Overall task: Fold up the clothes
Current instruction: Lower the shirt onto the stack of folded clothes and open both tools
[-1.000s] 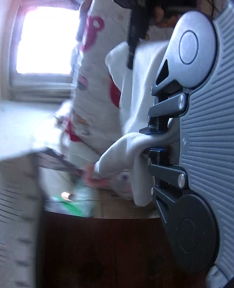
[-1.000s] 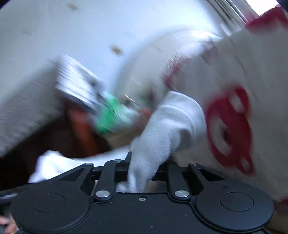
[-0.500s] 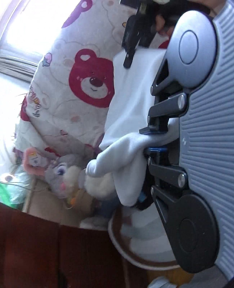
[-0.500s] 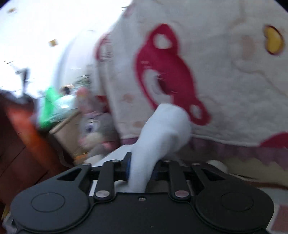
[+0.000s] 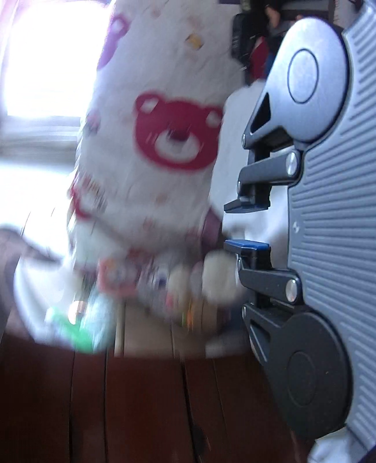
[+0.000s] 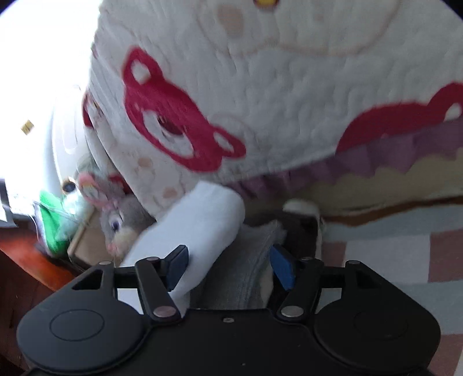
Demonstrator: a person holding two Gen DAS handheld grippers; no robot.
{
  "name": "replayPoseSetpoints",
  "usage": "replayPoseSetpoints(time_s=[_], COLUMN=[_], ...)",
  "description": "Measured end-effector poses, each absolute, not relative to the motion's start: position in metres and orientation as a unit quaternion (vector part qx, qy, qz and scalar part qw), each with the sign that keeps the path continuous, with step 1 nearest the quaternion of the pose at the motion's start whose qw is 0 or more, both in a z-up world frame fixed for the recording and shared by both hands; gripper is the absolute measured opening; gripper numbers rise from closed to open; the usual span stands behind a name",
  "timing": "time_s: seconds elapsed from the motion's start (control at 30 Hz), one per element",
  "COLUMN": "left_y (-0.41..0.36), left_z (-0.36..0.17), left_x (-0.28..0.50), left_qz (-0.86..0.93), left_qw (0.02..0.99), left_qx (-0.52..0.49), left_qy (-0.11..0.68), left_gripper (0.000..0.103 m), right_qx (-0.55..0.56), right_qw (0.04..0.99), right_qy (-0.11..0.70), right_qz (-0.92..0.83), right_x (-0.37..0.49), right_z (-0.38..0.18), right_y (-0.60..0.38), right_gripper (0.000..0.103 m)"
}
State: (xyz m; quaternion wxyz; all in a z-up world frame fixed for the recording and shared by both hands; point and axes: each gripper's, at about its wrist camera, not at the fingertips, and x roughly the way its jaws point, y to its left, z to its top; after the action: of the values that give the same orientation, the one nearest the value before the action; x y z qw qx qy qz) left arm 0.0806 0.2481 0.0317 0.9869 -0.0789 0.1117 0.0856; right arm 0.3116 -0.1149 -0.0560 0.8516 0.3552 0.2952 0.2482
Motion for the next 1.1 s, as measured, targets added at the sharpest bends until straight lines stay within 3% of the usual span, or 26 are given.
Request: replayPoseSetpoints(time_s=[0.23,0.37,0.53,0.63,0.83,0.93,1.03,1.1], left_y=[0.284,0.295,0.299,0.285,0.256,0.248,0.234,0.225], left_z=[-0.012,-0.023,0.002,0.019,0.013,-0.004,-0.023,-0.036], left_x=[0.143,0.135,0.114,0.112,0.119,0.117,0.109,0.103], left_qz=[0.138,0.141,0.149,0.111,0.067,0.059,0.061,0.063], left_qw=[0.955,0.950,0.951,0.966,0.976,0.977,0.976,0.974], left_qx=[-0.118,-0.150,-0.176,-0.144,-0.099,-0.081,-0.027,0.009], left_qy=[0.233,0.235,0.208,0.185,0.182,0.189,0.207,0.219], left_gripper=[0.020,0.020,0.025,0.036,0.038,0.042,0.042,0.042], right_qx=[0.129,0.024,-0.097,-0.097,-0.197,-0.131,-0.039,-0.047], right_qw=[0.912,0.897,0.890,0.869,0.825,0.798,0.842,0.879], right_qy=[0.158,0.138,0.146,0.142,0.133,0.149,0.125,0.138], right_qz=[0.356,0.419,0.420,0.464,0.512,0.569,0.523,0.454], right_x=[0.256,0.226,0.216,0.206,0.161,0.163,0.181,0.212], right_z=[-0.016,-0.010,-0.022,-0.020,-0.032,-0.020,-0.004,-0.002], right_y=[-0.063,-0.025,0.004,-0.002,0.013,-0.003,-0.021,-0.017], right_gripper=[0.069,0.068,0.068,0.068,0.070,0.063,0.069,0.070])
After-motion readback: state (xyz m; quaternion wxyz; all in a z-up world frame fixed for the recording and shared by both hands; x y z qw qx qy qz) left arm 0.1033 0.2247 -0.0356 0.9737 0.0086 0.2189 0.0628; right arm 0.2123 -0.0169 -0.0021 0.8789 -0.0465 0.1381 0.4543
